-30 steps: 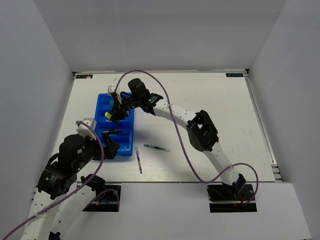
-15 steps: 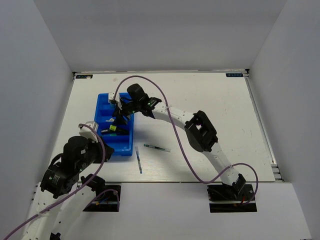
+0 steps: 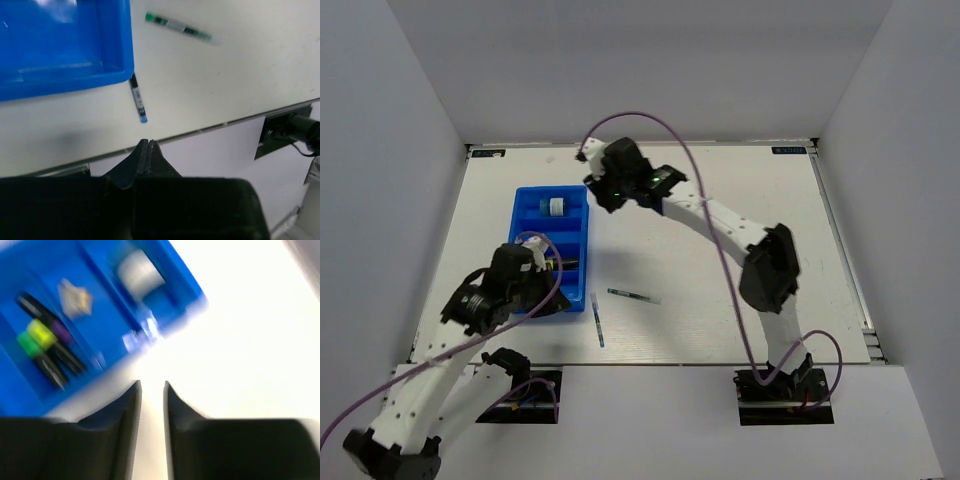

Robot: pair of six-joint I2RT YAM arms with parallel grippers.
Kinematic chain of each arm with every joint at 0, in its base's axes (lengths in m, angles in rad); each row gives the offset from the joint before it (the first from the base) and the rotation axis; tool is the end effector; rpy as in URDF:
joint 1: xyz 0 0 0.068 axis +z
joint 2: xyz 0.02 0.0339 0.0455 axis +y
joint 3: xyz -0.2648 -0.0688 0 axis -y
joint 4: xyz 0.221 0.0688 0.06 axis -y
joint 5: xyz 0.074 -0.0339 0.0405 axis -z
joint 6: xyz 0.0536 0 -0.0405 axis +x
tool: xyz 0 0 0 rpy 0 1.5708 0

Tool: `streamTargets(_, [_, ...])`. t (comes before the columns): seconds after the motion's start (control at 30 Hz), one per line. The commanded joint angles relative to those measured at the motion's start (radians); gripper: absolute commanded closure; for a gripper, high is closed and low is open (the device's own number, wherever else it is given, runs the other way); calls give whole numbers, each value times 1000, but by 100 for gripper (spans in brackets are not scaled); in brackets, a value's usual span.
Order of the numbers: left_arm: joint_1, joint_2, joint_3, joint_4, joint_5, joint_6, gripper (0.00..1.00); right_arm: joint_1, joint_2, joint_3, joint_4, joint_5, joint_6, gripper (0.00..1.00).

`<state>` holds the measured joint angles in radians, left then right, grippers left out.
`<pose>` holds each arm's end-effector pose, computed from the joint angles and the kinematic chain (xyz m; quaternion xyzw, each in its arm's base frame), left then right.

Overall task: Sort the stationery into containers
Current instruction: Pick up the pen from the center of the board.

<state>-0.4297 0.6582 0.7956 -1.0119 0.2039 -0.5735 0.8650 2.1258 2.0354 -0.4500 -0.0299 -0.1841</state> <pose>0.0885 -0.0525 0.2681 -0.0325 0.9352 -0.2471 0.2516 0.3195 0.3774 0.3127 -0.4421 0.7494 0.1768 0.4600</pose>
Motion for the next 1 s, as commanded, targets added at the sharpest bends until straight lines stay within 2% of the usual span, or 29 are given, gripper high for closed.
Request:
streamTargets(0.0, [-76,136,-29,25,0,-129,99,-95,-186,-176,-233,124,75,53])
streamTargets(0.03, [-104,159,-35,30,-80,-152,91,-124,-245,-272,-266,90,71,44])
streamTargets(0.07, [-131,181,-32,47,-109,-173,84,-157,-265,-334,-279,61,75,41])
streamTargets(0.1, [-250,254,-27,65,-145,-186,76,-168,-327,-384,-291,-5,81,41])
streamTargets(0.13, [-291,285,-4,65,-225,-193,61,-202,-343,-405,-312,-45,103,45])
streamTargets(0.17, [-408,350,38,50,-306,-218,58,-234,-362,-478,-323,-82,126,65])
streamTargets(0.2, [-444,432,62,50,-345,-229,55,-248,-378,-507,-326,-103,133,80])
streamTargets(0.23, [-478,470,91,-12,-442,-241,51,-283,-438,-539,-319,-146,153,98])
streamTargets(0.27, [-506,510,181,-43,-527,-279,48,-287,-461,-570,-299,-166,166,100])
streamTargets(0.3, [-579,608,209,-100,-594,-288,46,-294,-510,-687,-256,-172,178,100])
streamTargets(0.33, [-615,636,259,-118,-630,-307,44,-314,-561,-733,-233,-200,178,100])
streamTargets(0.4, [-648,711,272,-128,-695,-363,43,-323,-633,-880,-149,-211,221,100])
streamTargets(0.53, [-664,779,251,-105,-751,-404,42,-354,-727,-1016,-78,-243,235,100])
streamTargets(0.77, [-687,811,163,10,-813,-454,47,-417,-771,-1074,-36,-303,268,100])
streamTargets(0.97, [-704,857,100,127,-799,-494,51,-462,-767,-1087,-30,-355,279,100])
